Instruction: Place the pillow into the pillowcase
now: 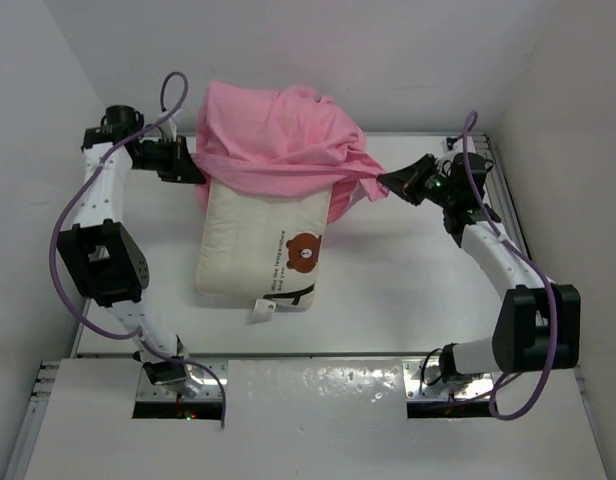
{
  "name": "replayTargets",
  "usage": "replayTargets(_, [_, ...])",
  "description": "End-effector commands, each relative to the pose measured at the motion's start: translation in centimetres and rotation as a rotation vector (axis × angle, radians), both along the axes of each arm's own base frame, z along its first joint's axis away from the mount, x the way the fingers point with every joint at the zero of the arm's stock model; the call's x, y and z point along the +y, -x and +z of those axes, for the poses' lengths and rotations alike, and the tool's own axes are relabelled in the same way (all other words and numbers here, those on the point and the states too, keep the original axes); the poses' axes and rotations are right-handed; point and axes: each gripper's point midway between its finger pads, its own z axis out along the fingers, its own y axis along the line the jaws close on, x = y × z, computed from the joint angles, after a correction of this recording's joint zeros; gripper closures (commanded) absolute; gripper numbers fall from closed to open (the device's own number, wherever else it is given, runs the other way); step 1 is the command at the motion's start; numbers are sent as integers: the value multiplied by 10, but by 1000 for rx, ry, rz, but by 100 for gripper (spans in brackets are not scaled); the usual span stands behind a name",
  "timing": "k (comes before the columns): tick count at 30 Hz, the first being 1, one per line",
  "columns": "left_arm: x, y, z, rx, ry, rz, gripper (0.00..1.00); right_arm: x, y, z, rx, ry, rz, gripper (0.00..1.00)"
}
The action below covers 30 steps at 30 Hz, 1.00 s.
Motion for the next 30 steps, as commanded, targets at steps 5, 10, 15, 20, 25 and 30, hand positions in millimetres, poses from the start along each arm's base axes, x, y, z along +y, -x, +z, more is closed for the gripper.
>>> replayTargets(5, [-23, 10, -94, 46, -174, 17, 100, -10, -16, -101, 197, 230, 41, 83])
replayTargets(10, [-20, 25, -130, 116, -225, 9, 100, -7, -24, -101, 178, 573, 145, 13])
replayTargets(15, [0, 34, -143, 141, -266, 72, 73, 25, 30, -119, 89, 770, 334, 1])
replayTargets(20, [-3, 71, -165, 222, -301, 20, 50, 69, 79, -129, 12, 870, 465, 1])
replayTargets(25, [-16, 96, -196, 278, -376, -36, 48, 90, 100, -122, -183, 1095, 518, 1])
replayTargets(30, [-19, 102, -215, 331, -392, -21, 48, 126, 152, -125, -483, 1169, 763, 1])
